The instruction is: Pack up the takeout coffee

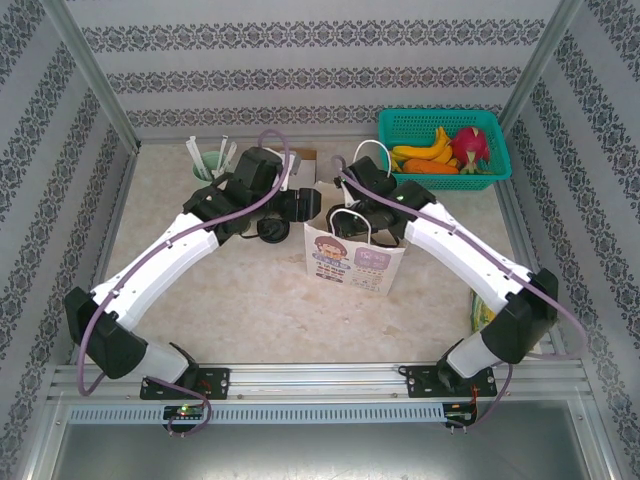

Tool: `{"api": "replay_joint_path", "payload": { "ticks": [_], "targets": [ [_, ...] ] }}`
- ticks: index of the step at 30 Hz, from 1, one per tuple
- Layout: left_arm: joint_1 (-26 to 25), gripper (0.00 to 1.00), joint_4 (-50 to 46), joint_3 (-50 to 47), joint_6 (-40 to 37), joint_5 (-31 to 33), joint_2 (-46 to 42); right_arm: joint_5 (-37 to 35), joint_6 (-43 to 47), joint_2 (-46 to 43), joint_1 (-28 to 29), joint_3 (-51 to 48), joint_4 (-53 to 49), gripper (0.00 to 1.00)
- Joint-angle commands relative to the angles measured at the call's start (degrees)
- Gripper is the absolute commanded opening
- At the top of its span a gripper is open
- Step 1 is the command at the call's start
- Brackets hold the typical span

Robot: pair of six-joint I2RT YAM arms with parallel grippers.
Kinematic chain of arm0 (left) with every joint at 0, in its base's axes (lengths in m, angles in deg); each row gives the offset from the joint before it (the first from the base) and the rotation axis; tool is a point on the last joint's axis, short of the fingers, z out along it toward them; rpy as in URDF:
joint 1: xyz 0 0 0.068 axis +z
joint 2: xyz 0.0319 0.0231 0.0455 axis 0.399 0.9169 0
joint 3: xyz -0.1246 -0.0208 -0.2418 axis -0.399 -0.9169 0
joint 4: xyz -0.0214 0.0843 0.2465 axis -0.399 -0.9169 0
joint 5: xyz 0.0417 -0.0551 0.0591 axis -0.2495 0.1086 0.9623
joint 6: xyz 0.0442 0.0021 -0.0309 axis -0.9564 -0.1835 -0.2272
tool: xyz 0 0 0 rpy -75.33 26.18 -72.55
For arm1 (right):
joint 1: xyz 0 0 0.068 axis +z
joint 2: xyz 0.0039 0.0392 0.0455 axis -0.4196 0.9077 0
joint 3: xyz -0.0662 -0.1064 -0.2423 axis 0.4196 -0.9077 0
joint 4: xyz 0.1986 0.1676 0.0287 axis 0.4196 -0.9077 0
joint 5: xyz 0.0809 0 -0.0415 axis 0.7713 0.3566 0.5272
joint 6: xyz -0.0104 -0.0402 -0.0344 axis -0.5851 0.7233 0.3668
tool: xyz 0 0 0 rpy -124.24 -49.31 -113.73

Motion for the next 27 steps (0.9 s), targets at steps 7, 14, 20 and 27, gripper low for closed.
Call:
{"api": "replay_joint_path", "payload": {
  "ticks": [7,14,20,27],
  "targets": [
    [0.6,0.56,-3.7,7.6,-1.8,-0.5,7.0,-7.8,10.1,-9.6,-0.3,1.0,7.0,0.55],
    [0.7,0.28,-5.6,8.2,-1.1,3.1,7.6,-8.8,15.2,-15.3,-0.7,0.4,11.7,0.98],
    [0.9,0.00,-8.8,7.4,2.0,5.4,5.1,-10.7,11.6,-19.5,-5.6,-2.7,20.4,0.98],
    [1.5,0.00,-15.0,5.2,7.3,12.0,0.3,-3.3,-0.5,-14.0,-21.8,-7.3,21.9,0.98]
  ]
}}
